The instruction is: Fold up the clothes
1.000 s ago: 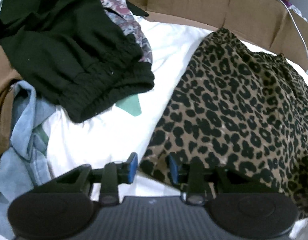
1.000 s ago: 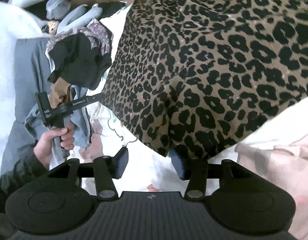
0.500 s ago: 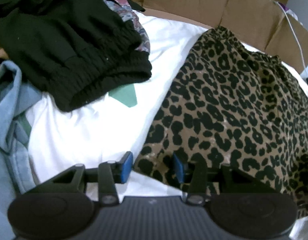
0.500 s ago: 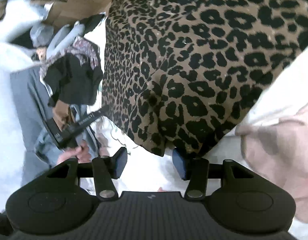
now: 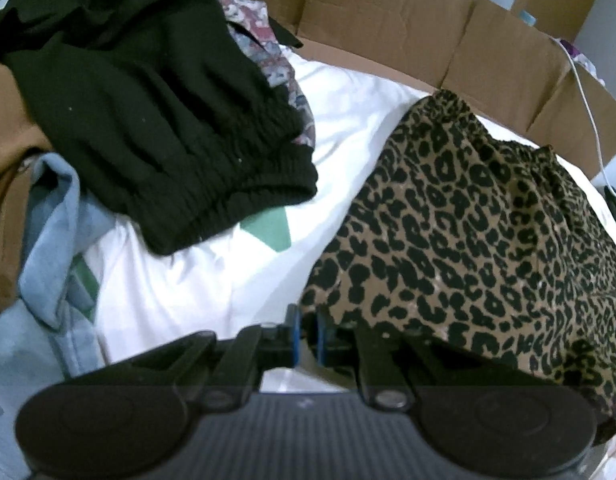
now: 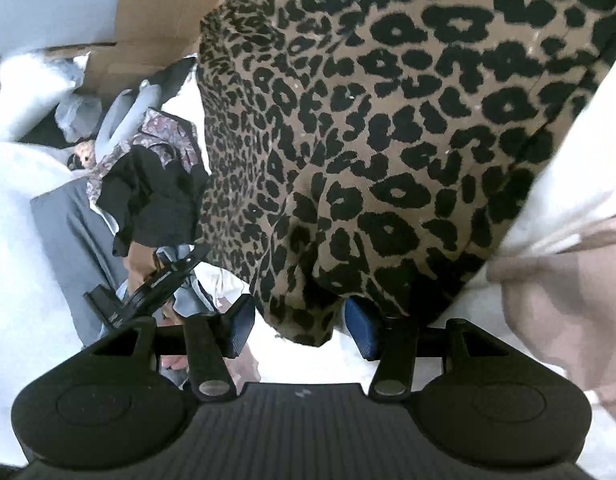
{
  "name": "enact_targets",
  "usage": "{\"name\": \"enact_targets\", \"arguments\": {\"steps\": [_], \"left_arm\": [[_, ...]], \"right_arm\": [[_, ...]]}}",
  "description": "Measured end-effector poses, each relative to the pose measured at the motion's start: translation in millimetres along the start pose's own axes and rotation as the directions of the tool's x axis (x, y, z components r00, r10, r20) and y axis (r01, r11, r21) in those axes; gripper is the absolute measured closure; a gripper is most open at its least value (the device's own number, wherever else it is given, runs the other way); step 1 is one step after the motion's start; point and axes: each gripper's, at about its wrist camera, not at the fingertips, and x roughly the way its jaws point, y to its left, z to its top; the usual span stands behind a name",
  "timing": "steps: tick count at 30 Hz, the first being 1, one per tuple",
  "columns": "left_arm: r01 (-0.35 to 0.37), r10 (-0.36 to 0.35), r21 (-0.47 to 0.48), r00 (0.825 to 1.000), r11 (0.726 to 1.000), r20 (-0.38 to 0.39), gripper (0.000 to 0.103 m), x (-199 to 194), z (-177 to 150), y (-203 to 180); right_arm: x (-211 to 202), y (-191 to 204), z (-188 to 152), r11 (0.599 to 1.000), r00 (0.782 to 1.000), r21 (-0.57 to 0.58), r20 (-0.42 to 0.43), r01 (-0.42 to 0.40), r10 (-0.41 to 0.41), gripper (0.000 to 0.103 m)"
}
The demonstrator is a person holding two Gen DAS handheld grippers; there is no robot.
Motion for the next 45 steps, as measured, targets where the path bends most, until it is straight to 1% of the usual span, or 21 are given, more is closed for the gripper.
{"name": "enact_targets", "arguments": {"steps": [2, 3, 4, 5, 6, 7, 9, 13, 18, 25, 30, 33, 35, 36, 38, 40, 41, 43, 45], "left_arm": [[-0.002, 0.002, -0.005, 1.000, 1.000, 0.002, 0.095, -2, 3, 1], [-0.003, 0.003, -0.008, 1.000, 1.000, 0.003, 0.095, -4, 4, 1], [-0.004, 0.004, -0.012, 1.000, 1.000, 0.003, 0.095, -6, 5, 1], [-0.006, 0.006, -0.016, 1.000, 1.000, 0.004, 0.095, -8, 6, 2], [-0.009, 0.009, -0.020, 1.000, 1.000, 0.004, 0.095, -11, 7, 2], [-0.011, 0.011, -0.025, 1.000, 1.000, 0.004, 0.095, -13, 8, 3], [-0.014, 0.014, -0.032, 1.000, 0.999, 0.003, 0.095, -20, 9, 4], [-0.009, 0.009, -0.047, 1.000, 0.999, -0.009, 0.095, -35, 10, 5], [-0.018, 0.015, -0.084, 0.999, 0.996, -0.040, 0.095, -44, 11, 12], [-0.073, 0.068, -0.066, 0.994, 0.995, -0.083, 0.096, -24, 6, 12], [-0.117, 0.110, -0.054, 0.987, 0.992, -0.116, 0.093, -8, 2, 11], [-0.138, 0.130, -0.048, 0.983, 0.989, -0.131, 0.087, -1, 1, 11], [-0.128, 0.123, -0.043, 0.986, 0.991, -0.112, 0.087, -11, 3, 8], [-0.131, 0.127, -0.034, 0.986, 0.991, -0.107, 0.087, -15, 4, 6], [-0.142, 0.138, -0.026, 0.985, 0.990, -0.104, 0.087, -23, 6, 2], [-0.140, 0.136, -0.044, 0.987, 0.989, -0.088, 0.087, -30, 9, -1], [-0.134, 0.130, -0.052, 0.988, 0.990, -0.078, 0.087, -33, 10, -3], [-0.114, 0.112, -0.042, 0.992, 0.993, -0.066, 0.087, -36, 14, -13], [-0.098, 0.097, -0.018, 0.993, 0.995, -0.062, 0.087, -39, 15, -25]], "right_arm": [[6, -1, 3, 1.000, 1.000, 0.019, -0.009, 0.006, -0.006, 0.048], [8, -2, 3, 1.000, 1.000, 0.025, -0.011, 0.010, -0.010, 0.053], [10, -2, 4, 0.999, 1.000, 0.032, -0.014, 0.015, -0.014, 0.071], [12, -3, 5, 0.999, 1.000, 0.038, -0.017, 0.019, -0.019, 0.086], [13, -2, 6, 0.999, 0.999, 0.021, -0.023, 0.045, -0.045, 0.098], [13, 0, 5, 0.998, 0.997, -0.002, -0.024, 0.071, -0.071, 0.099], [10, 1, 3, 0.995, 0.995, -0.034, -0.033, 0.090, -0.091, 0.100], [7, 6, -2, 0.988, 0.989, -0.098, -0.071, 0.122, -0.129, 0.101], [13, 14, -2, 0.974, 0.980, -0.159, -0.094, 0.160, -0.176, 0.101], [29, 13, -3, 0.953, 0.963, -0.205, -0.109, 0.223, -0.248, 0.101], [38, 20, -4, 0.944, 0.958, -0.233, -0.115, 0.232, -0.264, 0.101], [33, 31, -3, 0.931, 0.955, -0.278, -0.111, 0.236, -0.275, 0.096], [25, 42, -4, 0.901, 0.947, -0.339, -0.071, 0.271, -0.312, 0.089], [20, 44, -4, 0.894, 0.946, -0.354, -0.065, 0.275, -0.317, 0.083], [9, 47, -2, 0.891, 0.946, -0.360, -0.062, 0.275, -0.317, 0.083], [-3, 54, -1, 0.877, 0.942, -0.385, -0.053, 0.286, -0.330, 0.081], [-11, 58, 0, 0.868, 0.943, -0.405, -0.040, 0.287, -0.331, 0.080], [-27, 62, 5, 0.850, 0.950, -0.442, 0.010, 0.285, -0.313, 0.066], [-45, 57, 15, 0.850, 0.953, -0.435, 0.078, 0.296, -0.293, 0.064]]}}
